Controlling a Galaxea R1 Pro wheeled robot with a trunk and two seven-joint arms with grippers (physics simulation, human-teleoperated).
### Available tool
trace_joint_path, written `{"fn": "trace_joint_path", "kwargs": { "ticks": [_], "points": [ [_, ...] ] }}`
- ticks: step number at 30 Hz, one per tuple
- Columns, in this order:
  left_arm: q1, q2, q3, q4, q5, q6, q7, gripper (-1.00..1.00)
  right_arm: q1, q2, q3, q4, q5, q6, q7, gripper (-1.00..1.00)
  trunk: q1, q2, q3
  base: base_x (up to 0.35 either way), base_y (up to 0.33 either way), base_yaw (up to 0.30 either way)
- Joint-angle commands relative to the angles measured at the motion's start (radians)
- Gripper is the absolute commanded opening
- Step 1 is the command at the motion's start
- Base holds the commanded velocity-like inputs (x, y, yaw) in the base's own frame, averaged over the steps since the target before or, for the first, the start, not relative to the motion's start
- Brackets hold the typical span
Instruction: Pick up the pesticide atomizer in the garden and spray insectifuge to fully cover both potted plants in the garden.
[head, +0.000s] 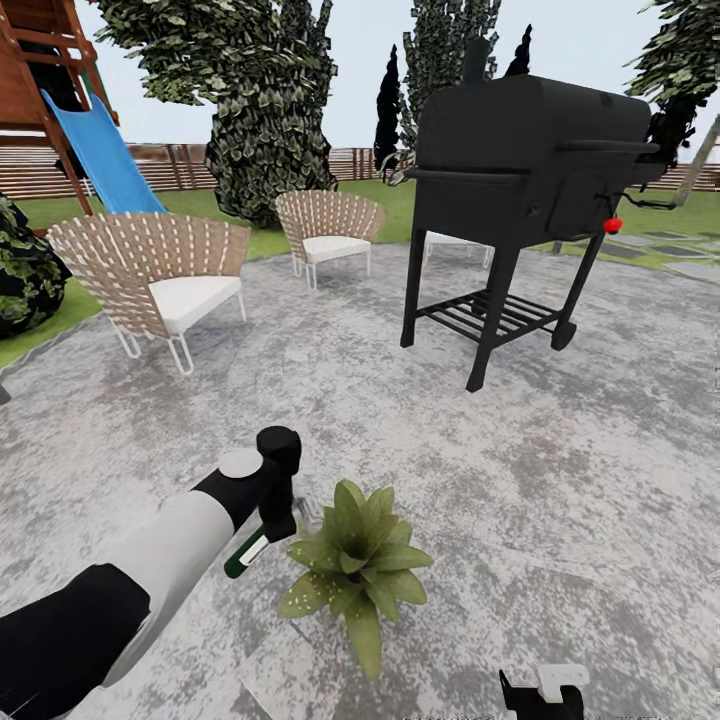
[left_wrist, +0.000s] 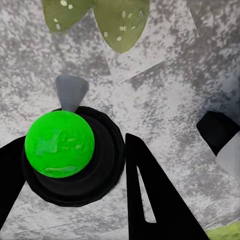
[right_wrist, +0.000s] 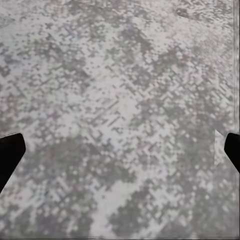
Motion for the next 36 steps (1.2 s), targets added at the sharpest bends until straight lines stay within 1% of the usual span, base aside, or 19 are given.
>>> {"fn": "trace_joint_path", "kwargs": {
  "ticks": [1,4,6,7,8,10,12,16,17,19,23,25,29,33,36],
  "points": [
    [0.000,0.001,-0.002,-0.001,-0.009,0.010,-0.009,-1.00,-0.001,0.000,-0.009,0.001,0.009,-0.004,0.003,1.00,0.000,0.000,-0.001,0.000,0.000,-0.272],
    [0.001,0.004,-0.002,-0.001,-0.009,0.008,-0.009,-1.00,-0.001,0.000,-0.009,0.001,0.009,-0.004,0.003,1.00,0.000,0.000,-0.001,0.000,0.000,-0.267],
    [0.001,0.002,-0.002,-0.001,-0.014,0.008,-0.009,-1.00,-0.001,0.000,-0.009,0.001,0.009,-0.004,0.003,1.00,0.000,0.000,-0.001,0.000,0.000,-0.059],
    [0.001,0.001,-0.003,-0.001,-0.025,0.008,-0.009,-1.00,-0.001,0.000,-0.009,0.001,0.009,-0.004,0.003,1.00,0.000,0.000,-0.001,0.000,0.000,-0.020],
    [0.001,0.000,-0.003,-0.001,-0.051,0.008,-0.013,-1.00,-0.001,0.000,-0.009,0.001,0.009,-0.004,0.003,1.00,0.000,0.000,-0.001,-0.089,0.022,-0.008],
    [0.004,-0.004,-0.003,-0.001,-0.085,0.007,-0.017,-1.00,-0.001,0.000,-0.009,0.001,0.009,-0.004,0.003,1.00,0.000,0.000,-0.001,-0.198,0.083,-0.003],
    [0.004,-0.007,-0.003,-0.001,-0.092,0.007,-0.018,-1.00,-0.001,0.000,-0.009,0.001,0.009,-0.004,0.003,1.00,0.000,0.000,-0.001,-0.098,0.043,-0.001],
    [-0.012,-0.017,-0.002,-0.002,-0.095,0.008,-0.018,-1.00,-0.001,0.000,-0.009,0.001,0.009,-0.004,0.003,1.00,0.000,0.000,-0.001,-0.013,0.006,0.000],
    [-0.024,-0.030,-0.002,-0.002,-0.095,0.009,-0.019,-1.00,-0.001,0.000,-0.009,0.001,0.009,-0.004,0.003,1.00,0.000,0.000,-0.001,-0.002,0.001,0.000],
    [-0.048,-0.039,-0.002,-0.001,-0.095,0.011,-0.019,-1.00,-0.001,0.000,-0.009,0.001,0.009,-0.004,0.003,1.00,0.000,0.000,-0.001,0.000,0.000,0.000],
    [-0.081,-0.041,-0.001,-0.001,-0.095,0.014,-0.020,-1.00,-0.001,0.000,-0.009,0.001,0.009,-0.004,0.003,1.00,0.000,0.000,-0.001,0.000,0.000,0.000],
    [-0.083,-0.039,-0.002,0.001,-0.095,0.013,-0.020,-1.00,-0.001,0.000,-0.009,0.001,0.009,-0.004,0.003,1.00,0.000,0.000,-0.001,0.000,0.000,0.000],
    [-0.074,-0.026,-0.002,0.010,-0.097,0.007,-0.018,-1.00,-0.001,0.000,-0.009,0.001,0.009,-0.004,0.003,1.00,0.000,0.000,-0.001,0.000,0.000,0.000],
    [-0.068,-0.032,-0.003,0.013,-0.098,0.006,-0.015,-1.00,-0.001,-0.001,-0.008,0.001,0.009,-0.004,0.003,1.00,0.000,0.000,-0.001,0.000,0.000,0.000],
    [-0.065,-0.034,-0.001,0.015,-0.096,0.005,-0.015,-1.00,-0.001,-0.012,-0.008,0.001,0.009,-0.004,0.003,1.00,0.000,0.000,-0.001,0.000,0.000,0.000]
  ]
}}
